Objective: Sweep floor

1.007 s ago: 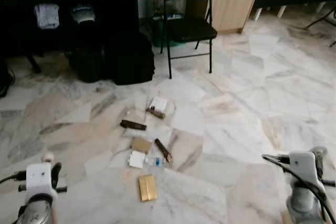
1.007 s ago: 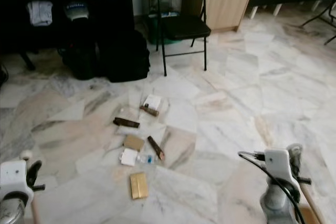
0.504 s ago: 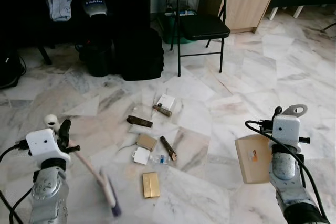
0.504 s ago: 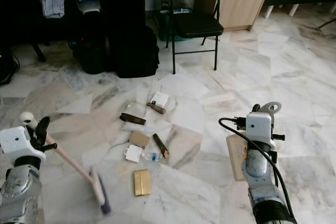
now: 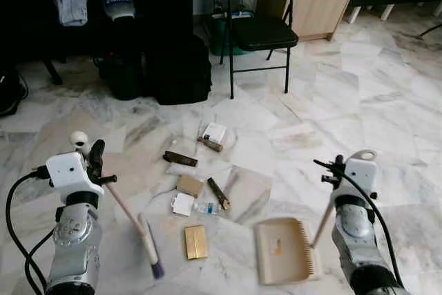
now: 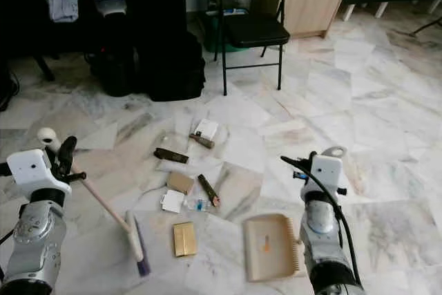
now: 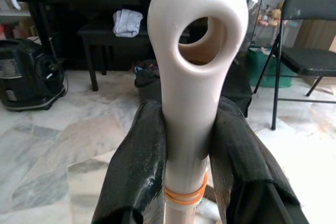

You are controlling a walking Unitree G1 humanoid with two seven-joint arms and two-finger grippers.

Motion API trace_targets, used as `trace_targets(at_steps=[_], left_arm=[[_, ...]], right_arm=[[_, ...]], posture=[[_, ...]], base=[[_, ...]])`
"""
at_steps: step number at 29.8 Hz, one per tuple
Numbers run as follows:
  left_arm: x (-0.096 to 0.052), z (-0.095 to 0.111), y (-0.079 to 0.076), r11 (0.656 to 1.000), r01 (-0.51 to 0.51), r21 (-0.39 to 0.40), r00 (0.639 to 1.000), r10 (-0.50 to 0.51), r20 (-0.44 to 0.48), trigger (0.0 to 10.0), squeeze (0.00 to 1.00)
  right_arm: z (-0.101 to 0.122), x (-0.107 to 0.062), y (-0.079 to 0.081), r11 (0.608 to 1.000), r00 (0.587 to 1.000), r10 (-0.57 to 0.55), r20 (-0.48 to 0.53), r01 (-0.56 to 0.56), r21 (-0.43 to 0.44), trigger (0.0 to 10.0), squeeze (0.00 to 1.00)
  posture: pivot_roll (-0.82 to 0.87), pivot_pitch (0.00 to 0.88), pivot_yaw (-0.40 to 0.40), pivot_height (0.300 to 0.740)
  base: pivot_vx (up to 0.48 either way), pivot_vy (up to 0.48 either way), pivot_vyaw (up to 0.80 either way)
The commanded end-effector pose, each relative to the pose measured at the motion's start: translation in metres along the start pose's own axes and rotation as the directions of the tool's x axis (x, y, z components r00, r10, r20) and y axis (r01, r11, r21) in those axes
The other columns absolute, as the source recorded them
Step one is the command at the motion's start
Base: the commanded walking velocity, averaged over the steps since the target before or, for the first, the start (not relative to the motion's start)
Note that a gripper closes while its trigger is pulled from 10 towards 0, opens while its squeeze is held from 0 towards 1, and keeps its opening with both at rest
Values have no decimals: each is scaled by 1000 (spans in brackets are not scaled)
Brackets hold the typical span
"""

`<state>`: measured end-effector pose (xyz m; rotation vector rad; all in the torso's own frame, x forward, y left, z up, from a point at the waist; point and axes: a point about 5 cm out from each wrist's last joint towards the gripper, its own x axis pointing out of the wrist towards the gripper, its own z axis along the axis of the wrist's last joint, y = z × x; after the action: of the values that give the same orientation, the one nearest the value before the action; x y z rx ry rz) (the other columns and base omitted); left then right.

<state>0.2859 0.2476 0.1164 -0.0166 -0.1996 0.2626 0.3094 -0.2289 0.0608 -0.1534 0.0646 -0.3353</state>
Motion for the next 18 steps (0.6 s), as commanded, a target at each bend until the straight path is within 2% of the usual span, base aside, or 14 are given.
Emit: trace_targets(at_steps=[1, 7, 18], left_arm=[[6, 17, -7, 999, 2, -45, 997, 1, 83, 10000, 0], [14, 31, -8, 997, -26, -70, 988, 36, 150, 10000, 0], [18, 45, -9, 997, -72, -18, 972, 74, 224, 10000, 0]], right_arm=[[12, 7, -2, 1000, 998, 4, 56, -4, 10, 10000, 0], [12, 8, 3, 998, 999, 24, 37, -26, 51, 10000, 0], [14, 9, 18, 994, 997, 68, 27, -70, 78, 10000, 0]], posture=[[-50, 85, -55, 740], [-42, 86, -63, 740], [-36, 84, -64, 740]], base=[[0, 0, 0], [0, 0, 0], [0, 0, 0]])
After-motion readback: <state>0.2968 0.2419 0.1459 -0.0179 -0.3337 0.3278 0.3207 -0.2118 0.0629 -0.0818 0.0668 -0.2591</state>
